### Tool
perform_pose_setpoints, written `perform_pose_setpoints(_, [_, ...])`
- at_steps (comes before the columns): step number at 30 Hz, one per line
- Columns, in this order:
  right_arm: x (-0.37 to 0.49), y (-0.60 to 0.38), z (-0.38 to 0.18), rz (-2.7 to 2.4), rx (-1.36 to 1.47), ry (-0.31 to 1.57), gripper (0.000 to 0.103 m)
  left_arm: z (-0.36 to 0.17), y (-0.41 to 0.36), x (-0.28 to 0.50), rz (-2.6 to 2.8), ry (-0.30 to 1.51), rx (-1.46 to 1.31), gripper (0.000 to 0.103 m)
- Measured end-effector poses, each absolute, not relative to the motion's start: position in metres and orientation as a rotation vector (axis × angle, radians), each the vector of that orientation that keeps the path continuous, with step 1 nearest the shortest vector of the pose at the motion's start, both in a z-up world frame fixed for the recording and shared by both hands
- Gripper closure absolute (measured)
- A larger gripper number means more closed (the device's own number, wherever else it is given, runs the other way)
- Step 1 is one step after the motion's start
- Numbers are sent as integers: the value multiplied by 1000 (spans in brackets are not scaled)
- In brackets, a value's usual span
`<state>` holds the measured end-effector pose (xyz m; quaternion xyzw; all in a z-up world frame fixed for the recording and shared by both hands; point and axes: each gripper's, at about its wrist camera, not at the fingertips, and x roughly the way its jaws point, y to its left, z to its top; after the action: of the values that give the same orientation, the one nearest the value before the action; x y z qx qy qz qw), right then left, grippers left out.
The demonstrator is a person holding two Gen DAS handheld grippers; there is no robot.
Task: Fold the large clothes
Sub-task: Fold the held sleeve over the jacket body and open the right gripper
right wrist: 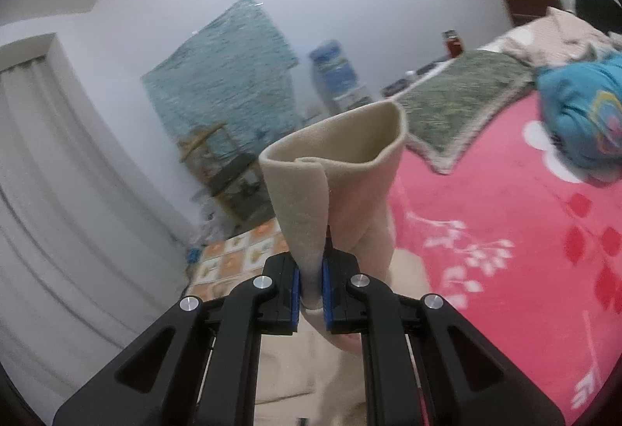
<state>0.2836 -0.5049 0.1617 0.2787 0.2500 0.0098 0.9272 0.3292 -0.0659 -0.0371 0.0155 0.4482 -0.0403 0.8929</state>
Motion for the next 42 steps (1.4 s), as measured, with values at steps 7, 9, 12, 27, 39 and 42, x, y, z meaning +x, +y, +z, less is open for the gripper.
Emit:
perform_pose_setpoints(7, [303, -434, 184, 122, 505, 510, 94, 12, -19, 290, -69, 828, -4, 8])
perform_pose_setpoints(9, [308, -415, 187, 150, 503, 513, 94, 23, 0, 282, -50, 796, -13, 8])
perform_pose_setpoints(12, [316, -388, 192, 175, 491, 509, 94, 27, 28, 280, -34, 772, -35, 8])
perform_pose_setpoints(27, [365, -187, 160, 368, 272, 608, 94, -28, 66, 310, -252, 890, -158, 67])
perform_pose_setpoints(39, [380, -99, 51, 532, -40, 984, 41, -5, 94, 285, -324, 881, -252, 67])
perform_pose_setpoints(42, [374, -158, 68, 454, 7, 933, 36, 3, 86, 294, -320, 882, -225, 67])
